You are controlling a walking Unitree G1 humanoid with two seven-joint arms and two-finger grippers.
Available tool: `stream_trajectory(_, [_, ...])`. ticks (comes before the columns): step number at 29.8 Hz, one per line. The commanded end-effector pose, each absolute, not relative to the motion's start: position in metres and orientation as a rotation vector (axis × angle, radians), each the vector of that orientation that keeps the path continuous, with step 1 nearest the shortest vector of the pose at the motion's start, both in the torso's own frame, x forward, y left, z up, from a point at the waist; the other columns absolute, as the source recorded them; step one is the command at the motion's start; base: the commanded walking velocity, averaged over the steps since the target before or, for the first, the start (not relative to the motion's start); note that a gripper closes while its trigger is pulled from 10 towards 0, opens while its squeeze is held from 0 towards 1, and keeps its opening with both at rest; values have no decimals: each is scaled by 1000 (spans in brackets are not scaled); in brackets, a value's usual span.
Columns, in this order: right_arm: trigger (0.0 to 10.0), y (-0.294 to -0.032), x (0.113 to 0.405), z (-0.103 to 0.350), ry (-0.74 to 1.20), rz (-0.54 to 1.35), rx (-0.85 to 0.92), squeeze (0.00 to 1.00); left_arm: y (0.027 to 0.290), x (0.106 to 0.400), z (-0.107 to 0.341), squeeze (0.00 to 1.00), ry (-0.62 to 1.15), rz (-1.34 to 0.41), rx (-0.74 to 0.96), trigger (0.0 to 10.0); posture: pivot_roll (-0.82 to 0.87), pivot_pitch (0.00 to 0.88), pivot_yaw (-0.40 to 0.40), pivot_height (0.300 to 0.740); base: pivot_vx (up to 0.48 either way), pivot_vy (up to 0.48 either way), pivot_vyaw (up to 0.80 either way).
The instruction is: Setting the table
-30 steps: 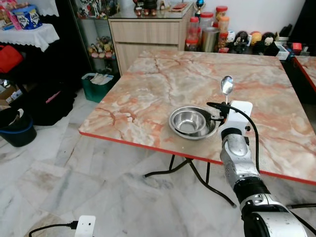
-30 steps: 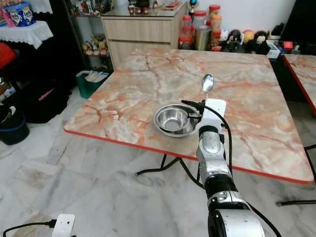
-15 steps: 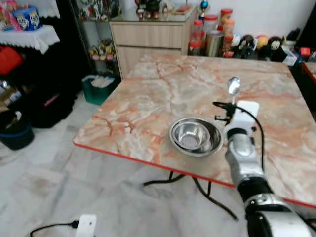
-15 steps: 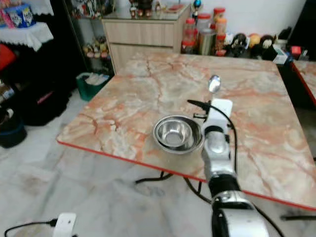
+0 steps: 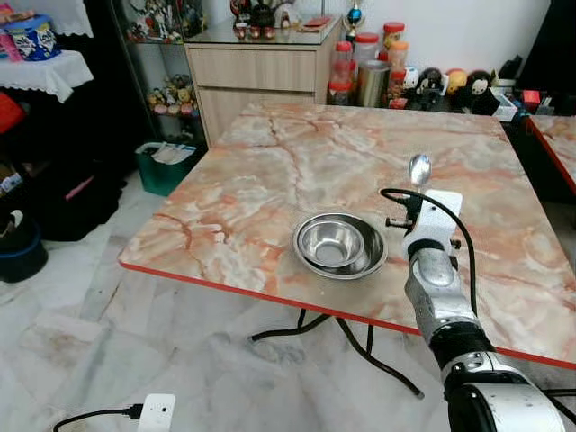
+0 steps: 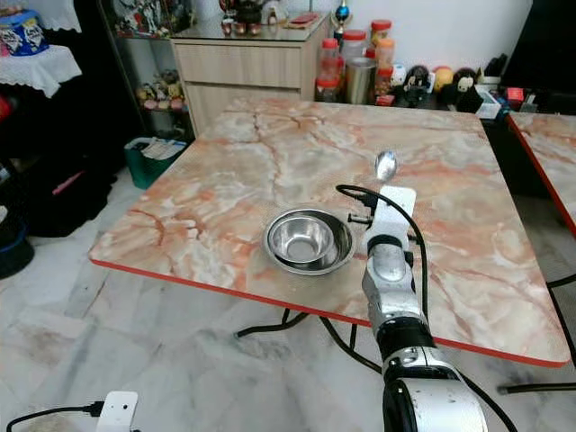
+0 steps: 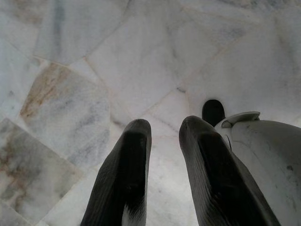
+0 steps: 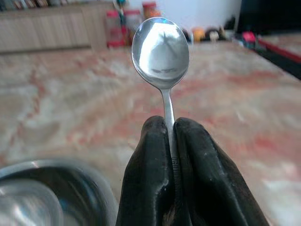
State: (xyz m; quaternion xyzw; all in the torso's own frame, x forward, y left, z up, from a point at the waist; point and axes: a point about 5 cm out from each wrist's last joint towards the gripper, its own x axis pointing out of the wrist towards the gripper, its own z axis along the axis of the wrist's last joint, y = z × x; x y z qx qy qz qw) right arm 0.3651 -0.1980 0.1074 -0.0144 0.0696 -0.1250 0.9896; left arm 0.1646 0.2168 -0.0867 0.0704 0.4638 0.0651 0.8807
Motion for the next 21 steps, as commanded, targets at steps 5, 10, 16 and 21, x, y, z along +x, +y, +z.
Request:
stream_trajectory(5, [10000,-218,363,105,200,-287,-43,0,222,163,-87,0,977,141,138,10000,65,0,36,740,0,0,0])
stream_trajectory(10, [10000,-218,363,105,200,-287,-43,0,222,163,-87,0,977,141,138,10000,65,0,36,740,0,0,0])
stream_trajectory(16, [10000,-212,364,96,304,-132,-95,0,219,163,-87,0,981,128,136,10000,65,0,39,740,0,0,0])
stream_trajectory(21, [10000,-203,361,82,376,-91,-81,0,219,164,-87,0,982,121,139,10000,69,0,38,740,0,0,0])
